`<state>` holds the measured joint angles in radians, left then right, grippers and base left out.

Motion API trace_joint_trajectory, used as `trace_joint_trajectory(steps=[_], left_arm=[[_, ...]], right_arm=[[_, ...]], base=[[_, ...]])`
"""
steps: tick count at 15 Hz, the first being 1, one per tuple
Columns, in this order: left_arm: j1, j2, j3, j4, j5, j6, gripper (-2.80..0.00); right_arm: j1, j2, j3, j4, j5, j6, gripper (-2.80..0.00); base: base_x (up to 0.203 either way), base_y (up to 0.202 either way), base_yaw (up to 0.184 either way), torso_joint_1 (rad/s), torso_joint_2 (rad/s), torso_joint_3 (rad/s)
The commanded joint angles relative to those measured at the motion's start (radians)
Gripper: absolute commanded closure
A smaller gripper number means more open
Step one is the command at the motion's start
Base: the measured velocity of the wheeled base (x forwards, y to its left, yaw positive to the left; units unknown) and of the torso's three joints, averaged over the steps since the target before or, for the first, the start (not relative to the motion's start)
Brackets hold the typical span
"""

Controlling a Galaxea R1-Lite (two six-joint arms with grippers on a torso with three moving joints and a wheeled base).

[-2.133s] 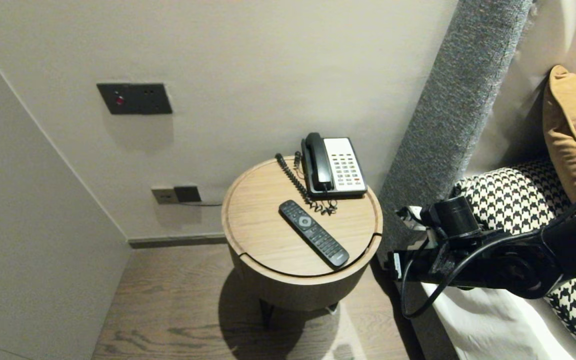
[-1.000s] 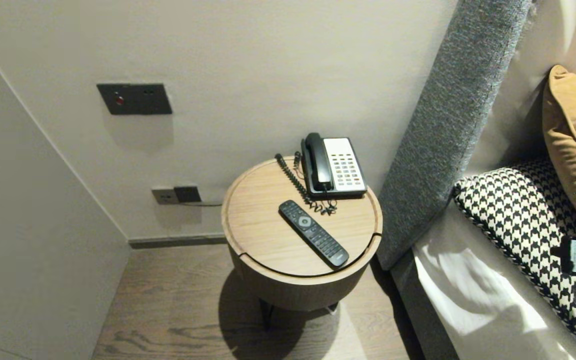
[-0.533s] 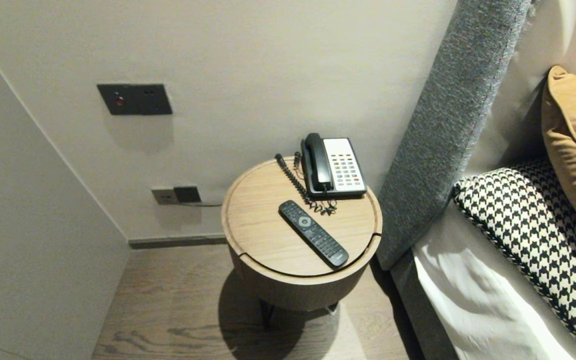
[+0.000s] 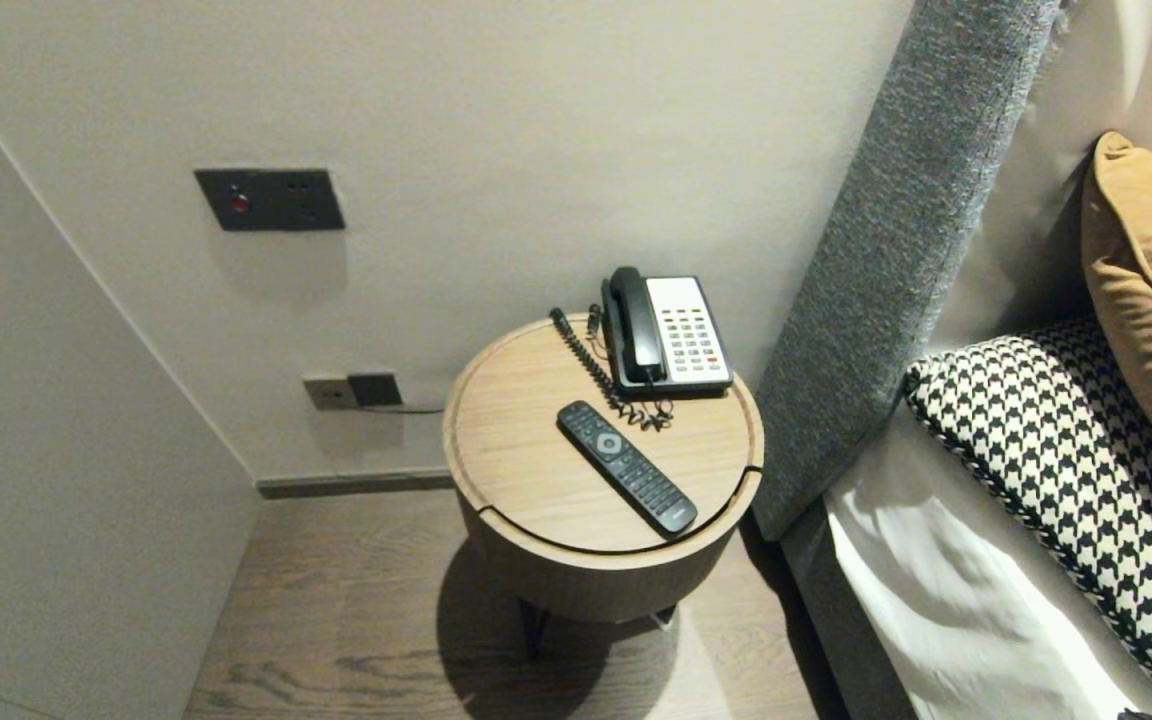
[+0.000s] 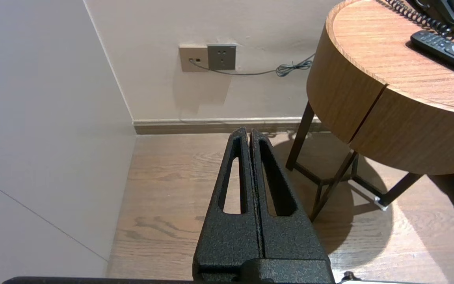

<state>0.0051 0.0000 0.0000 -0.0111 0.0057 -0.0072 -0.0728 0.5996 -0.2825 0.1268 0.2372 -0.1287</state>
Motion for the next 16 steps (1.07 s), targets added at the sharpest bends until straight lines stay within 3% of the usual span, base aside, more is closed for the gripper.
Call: trace_joint_trajectory(steps=[1, 5, 12, 16], left_arm=[[0.001, -0.002, 0.0, 0.0, 0.0, 0.0, 0.0], [0.001, 0.0, 0.0, -0.001, 0.0, 0.0, 0.0], [0.001, 0.0, 0.0, 0.0, 0.0, 0.0, 0.0], [0.001, 0.0, 0.0, -0.001, 0.0, 0.0, 0.0]], right_arm=[[-0.011, -0.084, 0.078, -0.018, -0.003, -0.002, 0.0], [0.021, -0.257, 0.194, -0.021, -0.02, -0.007, 0.0], [0.068, -0.57, 0.22, -0.001, -0.173, -0.004, 0.0], [0.069, -0.594, 0.232, 0.011, -0.214, 0.08, 0.0]], base=[[0.0, 0.0, 0.0, 0.0, 0.0, 0.0], [0.0, 0.0, 0.0, 0.0, 0.0, 0.0], [0.0, 0.0, 0.0, 0.0, 0.0, 0.0], [0.0, 0.0, 0.0, 0.0, 0.0, 0.0]])
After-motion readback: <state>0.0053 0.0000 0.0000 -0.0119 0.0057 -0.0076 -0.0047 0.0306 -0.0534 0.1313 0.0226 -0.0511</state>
